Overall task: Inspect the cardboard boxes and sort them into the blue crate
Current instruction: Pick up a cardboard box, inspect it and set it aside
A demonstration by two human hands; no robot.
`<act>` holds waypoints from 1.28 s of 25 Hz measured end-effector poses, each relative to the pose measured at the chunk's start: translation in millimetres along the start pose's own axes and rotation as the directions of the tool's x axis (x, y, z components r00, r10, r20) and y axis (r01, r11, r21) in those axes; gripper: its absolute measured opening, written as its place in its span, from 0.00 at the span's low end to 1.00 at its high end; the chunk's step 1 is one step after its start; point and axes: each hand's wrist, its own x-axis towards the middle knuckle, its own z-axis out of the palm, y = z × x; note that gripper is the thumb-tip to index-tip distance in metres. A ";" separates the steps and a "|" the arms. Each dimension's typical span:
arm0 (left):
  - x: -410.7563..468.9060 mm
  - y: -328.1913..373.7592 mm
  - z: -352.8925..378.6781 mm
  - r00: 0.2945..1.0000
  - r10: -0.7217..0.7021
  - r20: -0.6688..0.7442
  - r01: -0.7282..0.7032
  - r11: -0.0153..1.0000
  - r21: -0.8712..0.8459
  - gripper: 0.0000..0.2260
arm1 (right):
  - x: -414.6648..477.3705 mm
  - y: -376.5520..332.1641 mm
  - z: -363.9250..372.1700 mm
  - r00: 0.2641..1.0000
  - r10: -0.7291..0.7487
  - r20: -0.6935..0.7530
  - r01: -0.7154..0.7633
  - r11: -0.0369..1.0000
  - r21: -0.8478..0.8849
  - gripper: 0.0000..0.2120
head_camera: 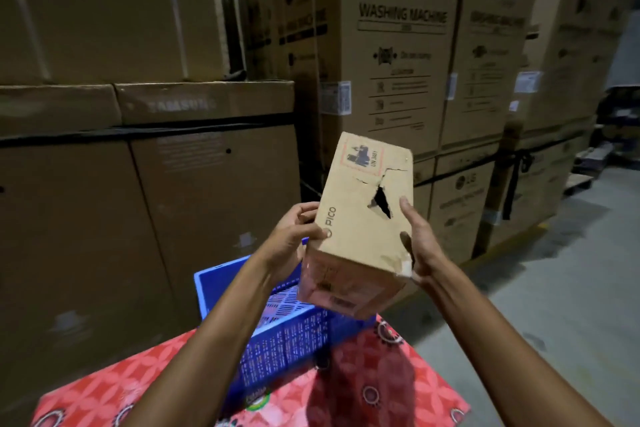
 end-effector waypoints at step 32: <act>26.6 -47.8 -179.3 0.755 -0.062 -0.652 0.047 0.998 -0.041 0.39 | 152.5 123.4 147.6 0.797 0.348 0.494 -0.286 0.937 -0.199 0.35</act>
